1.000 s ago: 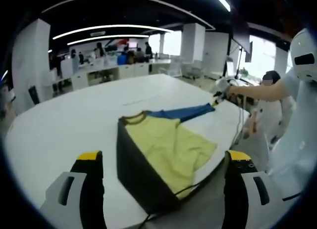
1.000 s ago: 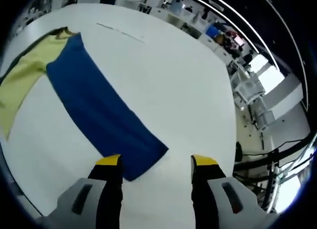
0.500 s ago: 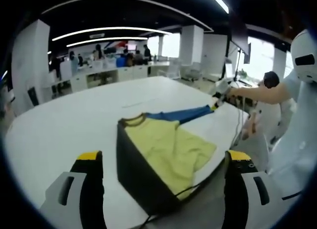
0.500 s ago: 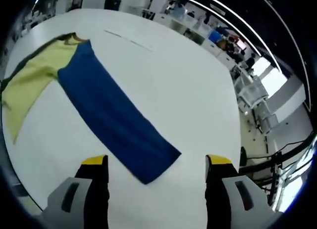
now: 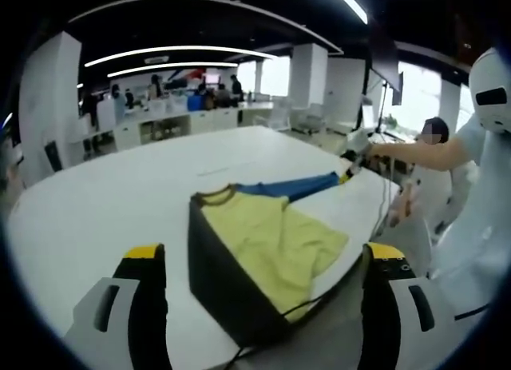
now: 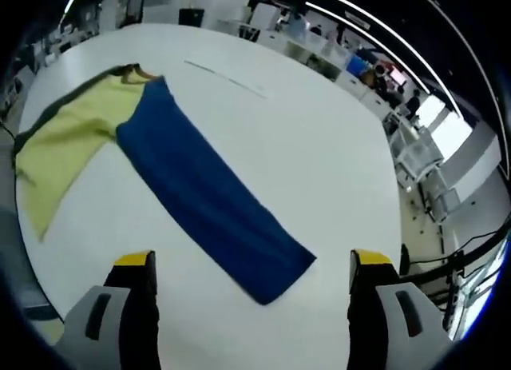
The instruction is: Fold the garment on the visible template until the final outline fits inside the template.
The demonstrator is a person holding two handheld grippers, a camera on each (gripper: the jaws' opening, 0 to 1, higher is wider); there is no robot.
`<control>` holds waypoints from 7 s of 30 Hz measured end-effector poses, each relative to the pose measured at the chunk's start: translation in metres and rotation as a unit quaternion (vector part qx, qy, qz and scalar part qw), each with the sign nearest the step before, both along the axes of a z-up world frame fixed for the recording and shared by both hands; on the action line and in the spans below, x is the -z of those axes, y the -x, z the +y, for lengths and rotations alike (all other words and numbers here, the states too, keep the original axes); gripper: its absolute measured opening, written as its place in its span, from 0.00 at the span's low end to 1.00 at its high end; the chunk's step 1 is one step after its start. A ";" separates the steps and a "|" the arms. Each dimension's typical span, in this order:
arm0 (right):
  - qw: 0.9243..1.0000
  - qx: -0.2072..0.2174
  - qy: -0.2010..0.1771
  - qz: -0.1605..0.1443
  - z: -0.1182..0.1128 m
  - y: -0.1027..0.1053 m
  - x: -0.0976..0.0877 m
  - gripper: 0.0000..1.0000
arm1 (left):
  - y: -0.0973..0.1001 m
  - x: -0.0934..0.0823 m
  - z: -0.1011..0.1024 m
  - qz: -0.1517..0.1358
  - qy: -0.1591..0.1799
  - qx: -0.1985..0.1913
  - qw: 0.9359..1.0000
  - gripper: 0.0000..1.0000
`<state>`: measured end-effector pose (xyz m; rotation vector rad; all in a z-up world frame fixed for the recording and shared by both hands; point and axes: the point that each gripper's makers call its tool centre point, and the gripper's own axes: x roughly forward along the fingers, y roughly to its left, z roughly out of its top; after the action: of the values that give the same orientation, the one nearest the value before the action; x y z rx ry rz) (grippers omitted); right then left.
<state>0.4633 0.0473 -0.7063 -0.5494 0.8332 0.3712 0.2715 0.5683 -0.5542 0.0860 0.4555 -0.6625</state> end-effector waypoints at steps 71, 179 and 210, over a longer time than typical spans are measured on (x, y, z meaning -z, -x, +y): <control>0.968 -0.112 -0.167 -0.152 0.207 0.132 -0.126 1.00 | 0.017 0.025 0.032 0.014 -0.017 -0.012 1.000 0.99; 0.962 -0.091 -0.214 -0.144 0.236 0.172 -0.115 1.00 | 0.009 0.209 -0.028 0.232 -0.186 0.140 0.945 0.06; 0.960 -0.099 -0.219 -0.145 0.241 0.170 -0.119 1.00 | -0.003 0.186 -0.002 0.209 -0.172 0.086 0.959 0.00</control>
<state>0.2935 0.2885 -0.5869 -0.2616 0.3934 0.6248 0.2745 0.5660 -0.7404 0.3224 0.9797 -0.7691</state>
